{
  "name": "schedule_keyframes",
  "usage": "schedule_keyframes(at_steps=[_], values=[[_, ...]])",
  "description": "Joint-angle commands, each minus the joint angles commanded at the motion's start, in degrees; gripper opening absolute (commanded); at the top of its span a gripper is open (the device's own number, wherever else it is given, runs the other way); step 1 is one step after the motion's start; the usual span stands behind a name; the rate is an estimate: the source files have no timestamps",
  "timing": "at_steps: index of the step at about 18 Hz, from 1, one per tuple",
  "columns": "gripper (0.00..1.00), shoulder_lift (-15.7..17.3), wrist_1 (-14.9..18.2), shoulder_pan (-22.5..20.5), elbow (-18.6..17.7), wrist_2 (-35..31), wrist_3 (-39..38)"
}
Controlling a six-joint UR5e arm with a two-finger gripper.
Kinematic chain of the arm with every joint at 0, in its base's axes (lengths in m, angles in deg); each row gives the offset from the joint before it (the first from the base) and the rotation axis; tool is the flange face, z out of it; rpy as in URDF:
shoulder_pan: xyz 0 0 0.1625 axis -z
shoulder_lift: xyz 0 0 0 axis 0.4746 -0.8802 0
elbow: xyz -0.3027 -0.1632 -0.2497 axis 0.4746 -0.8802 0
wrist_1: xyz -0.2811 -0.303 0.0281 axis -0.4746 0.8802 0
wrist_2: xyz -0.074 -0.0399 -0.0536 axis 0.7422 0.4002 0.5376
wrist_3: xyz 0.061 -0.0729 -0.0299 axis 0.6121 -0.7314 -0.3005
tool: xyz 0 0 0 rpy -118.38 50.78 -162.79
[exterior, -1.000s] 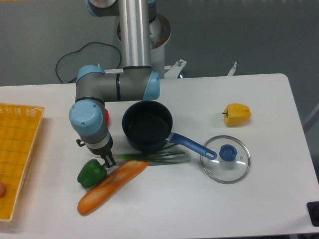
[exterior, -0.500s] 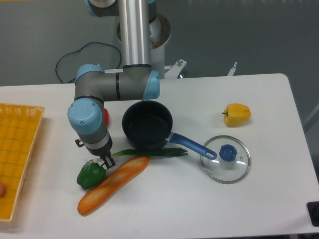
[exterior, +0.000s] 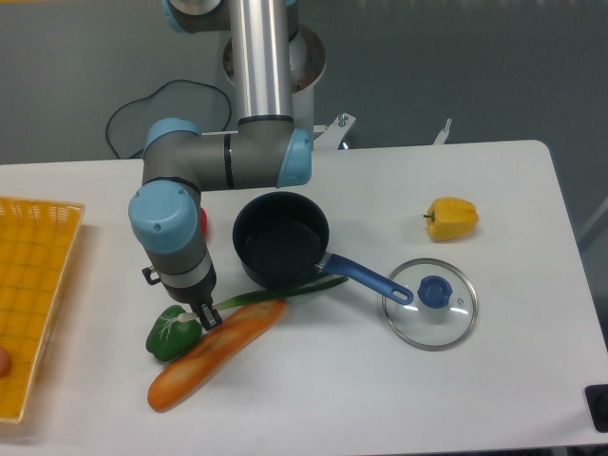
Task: Pick up the green onion
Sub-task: 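Close the gripper on the green onion and drag it along the table, then lift the green onion up above the black saucepan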
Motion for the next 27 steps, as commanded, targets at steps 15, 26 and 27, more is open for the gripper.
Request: schedule_keyframes(at_steps=[15, 26, 27], values=[[0.02, 4.5, 3.2, -5.1, 5.2, 5.0, -3.8], [0.00, 9.2, 9.0, -9.1, 5.5, 8.7, -3.1], [0.00, 9.4, 9.5, -9.3, 5.5, 9.0, -3.1]])
